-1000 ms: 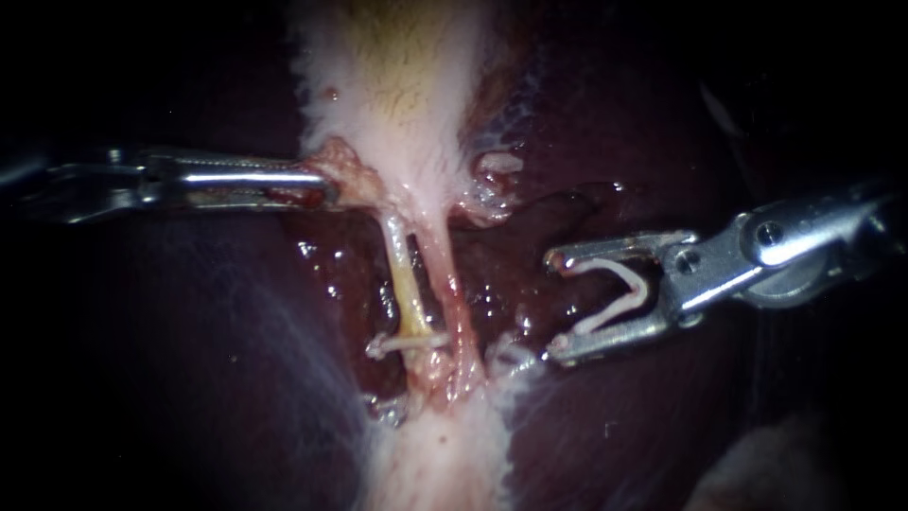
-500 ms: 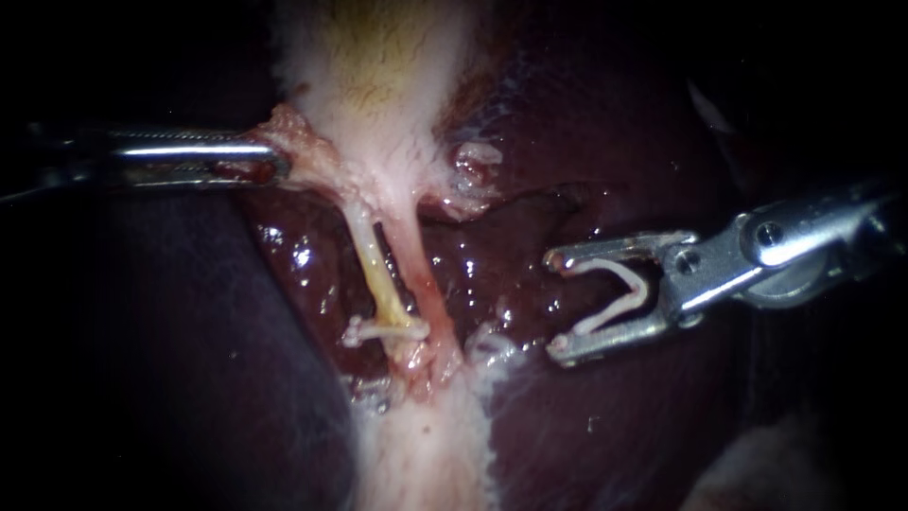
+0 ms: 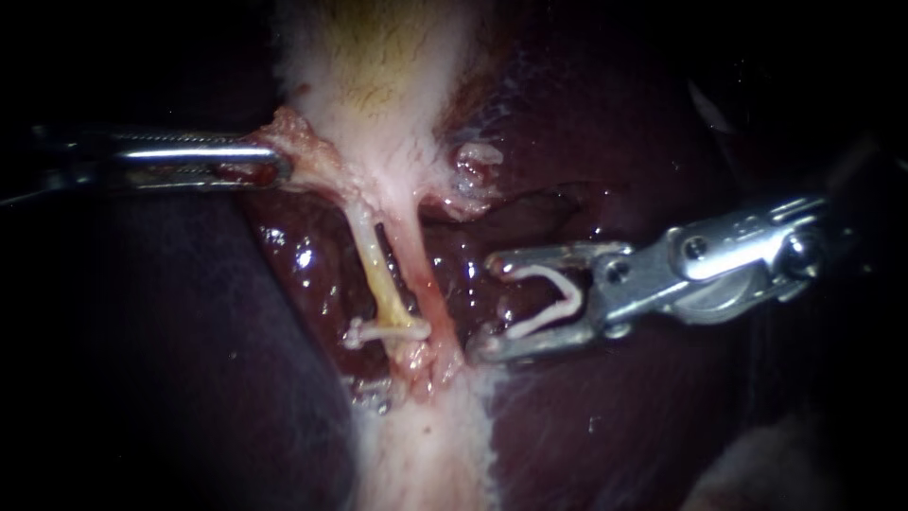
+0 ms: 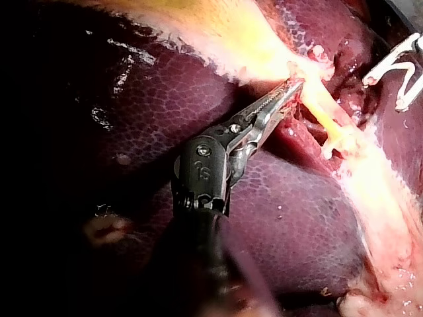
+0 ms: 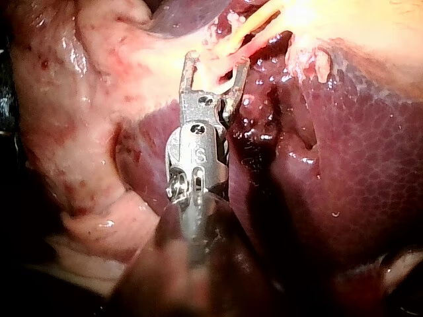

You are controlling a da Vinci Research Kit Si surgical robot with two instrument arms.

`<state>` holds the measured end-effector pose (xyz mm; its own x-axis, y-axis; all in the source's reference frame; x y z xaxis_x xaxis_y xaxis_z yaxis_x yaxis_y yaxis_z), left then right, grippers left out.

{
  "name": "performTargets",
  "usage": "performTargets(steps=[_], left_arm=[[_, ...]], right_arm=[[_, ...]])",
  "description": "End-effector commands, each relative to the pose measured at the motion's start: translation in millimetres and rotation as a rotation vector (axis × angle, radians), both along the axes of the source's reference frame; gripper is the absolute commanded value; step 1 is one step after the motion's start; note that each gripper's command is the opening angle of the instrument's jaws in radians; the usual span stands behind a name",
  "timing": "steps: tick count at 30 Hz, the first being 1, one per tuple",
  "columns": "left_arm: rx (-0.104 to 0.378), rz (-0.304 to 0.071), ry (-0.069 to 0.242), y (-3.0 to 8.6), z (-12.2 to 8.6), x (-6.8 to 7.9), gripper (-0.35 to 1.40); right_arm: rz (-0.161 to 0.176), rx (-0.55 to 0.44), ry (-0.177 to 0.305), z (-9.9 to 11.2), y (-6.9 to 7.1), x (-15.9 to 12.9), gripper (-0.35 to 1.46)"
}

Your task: Clipping second clip left tube

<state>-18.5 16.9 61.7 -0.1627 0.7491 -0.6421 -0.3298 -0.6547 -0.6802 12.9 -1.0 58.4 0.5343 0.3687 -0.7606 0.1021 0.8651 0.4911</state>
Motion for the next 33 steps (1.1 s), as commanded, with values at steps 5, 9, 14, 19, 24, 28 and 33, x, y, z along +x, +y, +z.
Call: performTargets(steps=[5, 9, 14, 19, 24, 28, 33], left_arm=[[0.000, 0.000, 0.000, 0.0, 0.0, 0.0, -0.35], [0.000, 0.000, 0.000, 0.0, 0.0, 0.0, -0.35], [0.000, 0.000, 0.000, 0.0, 0.0, 0.0, -0.35], [0.000, 0.000, 0.000, 0.0, 0.0, 0.0, -0.35], [0.000, 0.000, 0.000, 0.0, 0.0, -0.1, -0.35], [0.000, 0.000, 0.000, 0.0, 0.0, -0.1, -0.35], [-0.001, -0.001, 0.001, -0.1, 0.0, -0.1, -0.35]], right_arm=[[0.004, 0.043, -0.006, 0.8, -0.2, 2.3, 0.49], [-0.013, 0.069, 0.001, 1.7, -0.7, 3.9, 0.49], [-0.012, 0.087, -0.003, 2.9, -1.4, 5.2, 0.49], [-0.009, 0.099, -0.007, 4.5, -1.6, 5.9, 0.49], [0.005, 0.118, -0.018, 6.3, -1.5, 5.8, 0.49], [0.009, 0.117, -0.019, 8.2, -1.3, 5.6, 0.49], [0.009, 0.117, -0.019, 9.4, -0.3, 5.3, 0.49]])
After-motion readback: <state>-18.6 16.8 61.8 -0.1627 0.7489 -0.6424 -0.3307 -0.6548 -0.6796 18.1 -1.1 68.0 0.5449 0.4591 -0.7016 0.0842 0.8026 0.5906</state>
